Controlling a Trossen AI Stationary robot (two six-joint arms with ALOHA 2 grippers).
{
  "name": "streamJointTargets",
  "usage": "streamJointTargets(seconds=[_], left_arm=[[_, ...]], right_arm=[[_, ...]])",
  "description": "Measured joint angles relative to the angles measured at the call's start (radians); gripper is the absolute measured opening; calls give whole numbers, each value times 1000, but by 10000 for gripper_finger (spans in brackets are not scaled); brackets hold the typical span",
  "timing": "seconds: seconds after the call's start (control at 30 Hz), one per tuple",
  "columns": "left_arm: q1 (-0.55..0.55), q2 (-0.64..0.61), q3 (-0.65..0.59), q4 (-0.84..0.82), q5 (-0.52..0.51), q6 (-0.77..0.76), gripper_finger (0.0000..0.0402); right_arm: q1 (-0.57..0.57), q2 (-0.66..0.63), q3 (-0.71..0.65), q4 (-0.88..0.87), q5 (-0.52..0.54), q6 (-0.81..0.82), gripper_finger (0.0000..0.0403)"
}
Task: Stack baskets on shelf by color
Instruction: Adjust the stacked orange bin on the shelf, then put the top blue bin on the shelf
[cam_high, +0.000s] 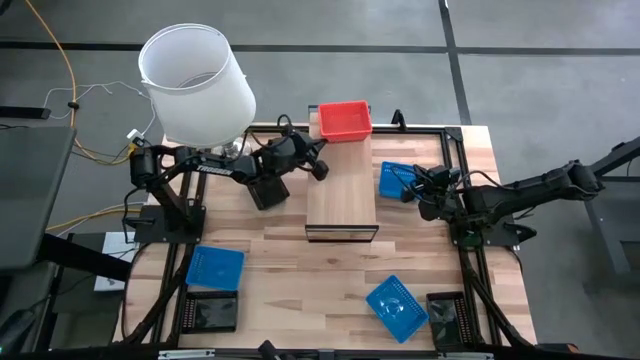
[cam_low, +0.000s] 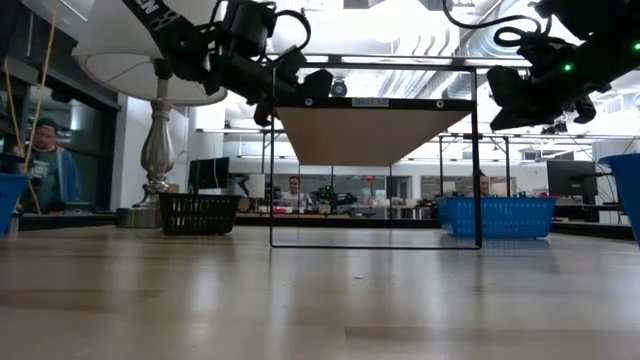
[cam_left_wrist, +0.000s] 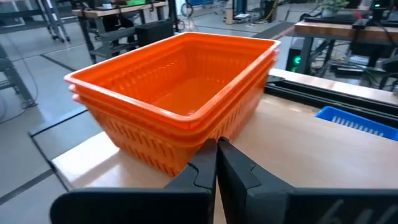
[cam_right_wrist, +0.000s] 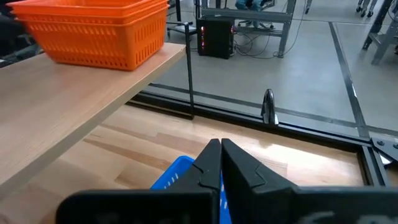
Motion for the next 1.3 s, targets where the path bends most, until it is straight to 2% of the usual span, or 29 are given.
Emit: streamJointTargets(seconds=[0.57,0.7,0.83,1.03,1.17,1.23,1.3], left_arm=[[45,0,-1,5,-17,0,0],[40,-14,-1,-39,49,9,0],[17,-82,-2,-154,109,-8,0],[-85,-202,-4,-310,239,-9,0],[-175,-247,-95,-276,241,-25,0],[-209,-261,-176,-202,226,-51,0],[-242,-266,-256,-54,224,-91,0]], right_arm=[[0,0,0,4,-10,0,0],[0,0,0,4,-19,-1,0],[0,0,0,4,-25,-9,0],[0,0,0,25,-50,-10,0],[0,0,0,71,-82,-23,0],[0,-1,0,101,-113,-54,0],[0,0,0,125,-144,-83,0]])
